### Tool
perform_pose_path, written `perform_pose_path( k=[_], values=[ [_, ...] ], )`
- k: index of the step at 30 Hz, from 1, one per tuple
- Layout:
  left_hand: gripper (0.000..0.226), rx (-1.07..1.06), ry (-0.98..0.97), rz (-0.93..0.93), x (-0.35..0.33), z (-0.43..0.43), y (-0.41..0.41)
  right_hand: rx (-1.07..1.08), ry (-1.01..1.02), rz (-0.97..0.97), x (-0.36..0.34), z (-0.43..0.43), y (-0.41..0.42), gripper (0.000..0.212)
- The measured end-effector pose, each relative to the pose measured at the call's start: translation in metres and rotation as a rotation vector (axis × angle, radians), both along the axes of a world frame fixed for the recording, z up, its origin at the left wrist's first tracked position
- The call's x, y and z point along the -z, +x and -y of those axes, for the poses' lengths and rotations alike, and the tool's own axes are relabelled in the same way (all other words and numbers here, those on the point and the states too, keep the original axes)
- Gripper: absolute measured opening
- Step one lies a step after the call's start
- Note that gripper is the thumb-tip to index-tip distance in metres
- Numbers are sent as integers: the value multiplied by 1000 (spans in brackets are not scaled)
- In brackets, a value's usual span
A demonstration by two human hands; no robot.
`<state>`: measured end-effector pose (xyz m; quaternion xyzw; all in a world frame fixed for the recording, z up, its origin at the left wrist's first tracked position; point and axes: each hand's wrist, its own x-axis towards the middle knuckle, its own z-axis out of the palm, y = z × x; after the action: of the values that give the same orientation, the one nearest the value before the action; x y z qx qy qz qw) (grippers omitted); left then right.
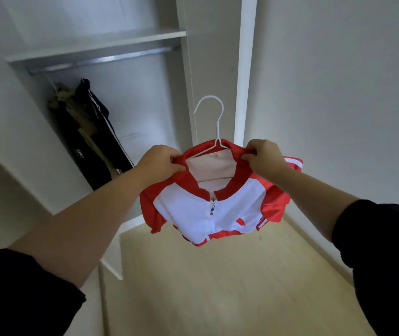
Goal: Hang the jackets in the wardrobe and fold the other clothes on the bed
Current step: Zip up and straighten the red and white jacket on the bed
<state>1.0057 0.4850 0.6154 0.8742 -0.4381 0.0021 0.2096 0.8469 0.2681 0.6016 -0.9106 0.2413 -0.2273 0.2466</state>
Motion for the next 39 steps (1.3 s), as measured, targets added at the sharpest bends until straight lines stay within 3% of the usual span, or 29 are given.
perform_pose_path(
  k=[2, 8, 17, 20, 22, 24, 26, 31, 34, 39],
  values=[
    [10, -29, -28, -39, -10, -2, 29, -8, -6, 40, -6, 6, 32, 9],
    [13, -215, -121, 114, -3, 11, 105, -82, -28, 48, -18, 19, 139, 8],
    [17, -548, -41, 181, 29, 51, 273, -355, -21, -273, -8, 75, 330, 42],
    [19, -656, -28, 163, 36, 73, 322, -342, 73, -270, -4, 84, 393, 44],
    [24, -722, -123, 105, 44, 88, 348, -320, 205, -268, -1, 91, 433, 38],
    [31, -661, -289, 68, 52, 100, 370, -315, 359, -285, 4, 95, 472, 29],
    [27, -455, -347, 103, 61, 110, 388, -254, 484, -275, 10, 97, 506, 27],
    [40, -122, 10, -49, 90, 120, 441, -227, 782, -273, 23, 92, 584, 19],
    [42, -145, 21, -91, 95, 107, 494, -190, 872, -261, 24, 77, 633, 16],
    [52, -286, -97, -401, 80, 73, 590, -211, 899, -201, 6, 38, 721, 23]
  ],
)
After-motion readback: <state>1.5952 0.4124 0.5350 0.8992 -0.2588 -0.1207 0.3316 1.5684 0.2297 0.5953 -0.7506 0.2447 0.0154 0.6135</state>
